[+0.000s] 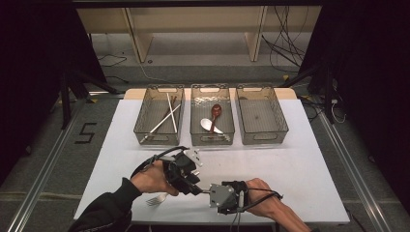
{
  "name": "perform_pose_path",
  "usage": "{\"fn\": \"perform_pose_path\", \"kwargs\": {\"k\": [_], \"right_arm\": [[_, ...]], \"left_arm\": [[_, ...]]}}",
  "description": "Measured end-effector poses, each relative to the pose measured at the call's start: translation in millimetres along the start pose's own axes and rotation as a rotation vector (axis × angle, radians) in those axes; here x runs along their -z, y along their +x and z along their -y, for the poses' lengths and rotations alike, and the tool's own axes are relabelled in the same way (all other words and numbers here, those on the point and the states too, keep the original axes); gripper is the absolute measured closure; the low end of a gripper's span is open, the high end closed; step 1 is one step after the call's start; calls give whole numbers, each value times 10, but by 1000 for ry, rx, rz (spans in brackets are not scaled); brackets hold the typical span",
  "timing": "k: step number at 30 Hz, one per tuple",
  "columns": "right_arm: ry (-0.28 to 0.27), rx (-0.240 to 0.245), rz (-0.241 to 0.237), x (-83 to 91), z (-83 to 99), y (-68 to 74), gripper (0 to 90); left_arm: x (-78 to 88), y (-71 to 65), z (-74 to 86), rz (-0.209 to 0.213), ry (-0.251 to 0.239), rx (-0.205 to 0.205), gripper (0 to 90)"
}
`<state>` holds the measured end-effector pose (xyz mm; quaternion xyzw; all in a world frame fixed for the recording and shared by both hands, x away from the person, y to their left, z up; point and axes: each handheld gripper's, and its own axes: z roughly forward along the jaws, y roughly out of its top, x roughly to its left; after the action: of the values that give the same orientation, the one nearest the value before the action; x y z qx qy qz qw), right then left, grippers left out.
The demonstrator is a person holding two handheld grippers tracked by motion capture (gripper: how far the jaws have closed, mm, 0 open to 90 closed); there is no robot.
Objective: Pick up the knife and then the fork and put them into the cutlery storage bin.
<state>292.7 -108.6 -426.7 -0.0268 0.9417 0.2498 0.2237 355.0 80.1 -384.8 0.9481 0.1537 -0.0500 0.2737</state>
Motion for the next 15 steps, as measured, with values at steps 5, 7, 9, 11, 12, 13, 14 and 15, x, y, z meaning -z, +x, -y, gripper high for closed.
{"fn": "perform_pose_path", "kwargs": {"k": [5,7,9,11,12,13,14,15], "right_arm": [[12,-33,28,34,60,-51,837],[22,-44,42,40,93,-82,837],[25,-72,55,43,129,-109,837],[36,-87,67,53,167,-153,838],[41,-96,75,55,187,-175,838],[48,-101,81,57,209,-199,838],[56,-117,86,63,230,-220,838],[64,-131,97,72,254,-241,838]], "left_arm": [[146,45,25,-81,-94,45,400],[222,63,43,-103,-151,74,358],[321,79,64,-125,-206,78,333],[409,86,83,-144,-246,91,306],[440,91,93,-156,-249,96,296],[464,95,107,-166,-252,98,275],[485,97,127,-173,-258,98,267],[505,102,150,-178,-266,102,264]]}}
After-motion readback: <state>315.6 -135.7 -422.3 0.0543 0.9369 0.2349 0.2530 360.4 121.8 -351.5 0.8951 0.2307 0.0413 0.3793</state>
